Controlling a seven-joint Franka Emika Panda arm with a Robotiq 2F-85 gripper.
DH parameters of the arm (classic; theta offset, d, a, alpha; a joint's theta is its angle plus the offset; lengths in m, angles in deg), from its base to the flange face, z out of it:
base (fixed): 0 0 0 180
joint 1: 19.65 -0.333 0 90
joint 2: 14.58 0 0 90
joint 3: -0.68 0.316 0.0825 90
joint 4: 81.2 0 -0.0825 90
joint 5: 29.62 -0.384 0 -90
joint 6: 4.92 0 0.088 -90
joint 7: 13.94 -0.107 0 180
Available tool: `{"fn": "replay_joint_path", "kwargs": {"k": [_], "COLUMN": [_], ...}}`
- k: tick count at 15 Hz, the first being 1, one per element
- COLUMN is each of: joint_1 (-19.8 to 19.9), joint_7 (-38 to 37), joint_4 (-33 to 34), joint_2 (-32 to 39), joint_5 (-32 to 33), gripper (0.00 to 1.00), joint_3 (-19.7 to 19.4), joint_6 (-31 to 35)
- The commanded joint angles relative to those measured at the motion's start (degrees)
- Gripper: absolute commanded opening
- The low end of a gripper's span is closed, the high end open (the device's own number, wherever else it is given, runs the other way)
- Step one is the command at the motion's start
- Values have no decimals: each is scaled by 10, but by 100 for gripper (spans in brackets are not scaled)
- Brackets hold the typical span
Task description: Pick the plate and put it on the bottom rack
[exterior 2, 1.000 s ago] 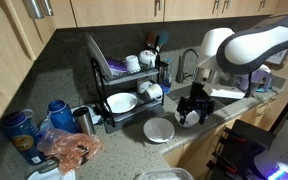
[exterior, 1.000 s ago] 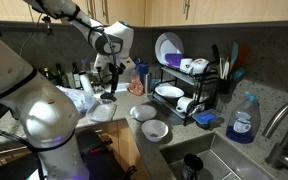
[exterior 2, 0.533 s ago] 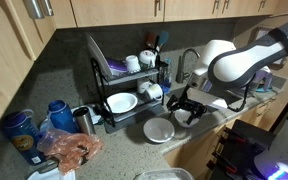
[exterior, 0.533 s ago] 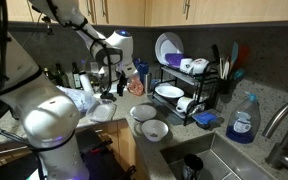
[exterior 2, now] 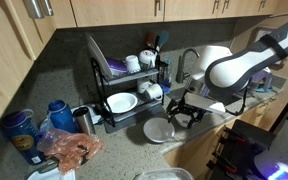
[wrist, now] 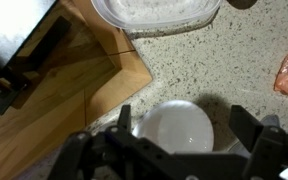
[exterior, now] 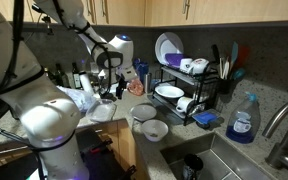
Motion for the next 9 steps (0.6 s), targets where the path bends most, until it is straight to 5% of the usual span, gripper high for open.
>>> {"fn": "replay_joint_path", "kwargs": {"k": [1, 9], "joint_1": [-26, -51], "joint_7": [-26, -69], "joint_4": [11, 48], "joint_2": [43, 227], "joint_5": [-50, -171], "gripper": [100, 100], "joint_3": [-10, 14], "joint_6": [58, 262]}}
